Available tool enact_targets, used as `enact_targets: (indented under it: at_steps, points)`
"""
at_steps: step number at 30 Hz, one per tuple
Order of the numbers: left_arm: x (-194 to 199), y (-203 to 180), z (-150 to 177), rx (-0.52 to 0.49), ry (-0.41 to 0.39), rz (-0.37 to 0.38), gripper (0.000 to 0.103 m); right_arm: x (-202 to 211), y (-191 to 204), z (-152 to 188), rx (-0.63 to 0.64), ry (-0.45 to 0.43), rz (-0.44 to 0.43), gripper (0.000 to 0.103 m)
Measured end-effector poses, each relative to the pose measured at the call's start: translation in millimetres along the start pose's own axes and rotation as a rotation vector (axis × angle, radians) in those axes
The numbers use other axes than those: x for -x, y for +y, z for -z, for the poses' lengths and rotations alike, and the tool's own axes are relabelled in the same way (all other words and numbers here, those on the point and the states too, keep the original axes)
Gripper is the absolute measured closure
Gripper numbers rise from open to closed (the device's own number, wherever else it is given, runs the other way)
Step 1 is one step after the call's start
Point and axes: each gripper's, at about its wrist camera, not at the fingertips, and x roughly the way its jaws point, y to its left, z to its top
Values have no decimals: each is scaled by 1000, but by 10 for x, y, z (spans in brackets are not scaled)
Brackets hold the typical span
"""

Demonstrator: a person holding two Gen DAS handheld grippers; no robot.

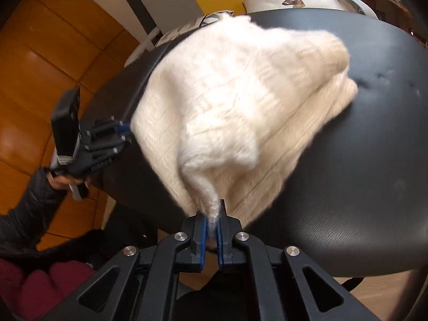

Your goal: Fold clothes

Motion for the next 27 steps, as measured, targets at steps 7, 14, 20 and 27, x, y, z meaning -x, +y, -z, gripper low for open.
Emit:
enact_targets:
  at_steps: [7,14,20,27]
  points:
    - [9,26,3,-16,33,2,86,-172,-73,247,-43,-19,-29,99]
    - [456,279,-5,59,16,101,86,-67,-183,301,-13,-60,24,98]
    - [731,306,-433,127,-135,206,86,20,-355,333,-65,-106,-35,95]
    - [45,-376,-871,-69,-66,241,86,642,-658,370,-148,-337,-103,78]
